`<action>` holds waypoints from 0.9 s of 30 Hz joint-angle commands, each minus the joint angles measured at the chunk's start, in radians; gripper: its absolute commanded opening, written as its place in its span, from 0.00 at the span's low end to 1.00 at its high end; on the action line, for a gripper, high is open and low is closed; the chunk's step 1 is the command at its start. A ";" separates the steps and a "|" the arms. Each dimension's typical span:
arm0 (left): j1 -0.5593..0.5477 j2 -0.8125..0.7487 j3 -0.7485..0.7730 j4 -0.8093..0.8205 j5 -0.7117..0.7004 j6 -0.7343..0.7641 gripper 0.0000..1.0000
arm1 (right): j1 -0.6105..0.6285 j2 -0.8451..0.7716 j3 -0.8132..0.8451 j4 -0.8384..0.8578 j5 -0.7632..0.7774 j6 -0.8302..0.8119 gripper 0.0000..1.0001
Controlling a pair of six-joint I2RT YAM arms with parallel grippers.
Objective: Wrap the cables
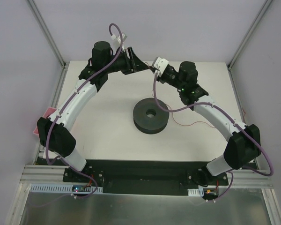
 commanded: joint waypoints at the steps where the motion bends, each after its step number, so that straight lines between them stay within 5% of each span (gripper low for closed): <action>1: 0.012 -0.069 -0.024 0.050 0.019 0.079 0.54 | -0.045 -0.011 0.045 0.034 0.013 0.060 0.00; 2: 0.026 -0.078 -0.034 0.050 0.016 0.096 0.63 | -0.057 -0.012 0.043 0.033 0.009 0.070 0.00; 4: 0.066 -0.086 -0.071 0.050 0.010 0.107 0.98 | -0.082 -0.024 0.038 0.033 0.013 0.089 0.00; 7: 0.158 -0.075 -0.158 0.068 0.093 0.043 0.99 | -0.126 -0.049 0.025 0.005 0.016 0.098 0.00; 15: 0.212 0.102 -0.286 -0.102 0.448 0.318 0.99 | -0.320 -0.138 -0.011 -0.197 -0.001 0.130 0.00; 22: 0.199 0.303 -0.263 -0.100 0.444 0.340 0.99 | -0.494 -0.182 -0.006 -0.492 -0.078 0.156 0.00; 27: 0.163 0.426 -0.217 -0.100 0.510 0.311 0.86 | -0.570 -0.167 0.022 -0.732 -0.150 0.133 0.00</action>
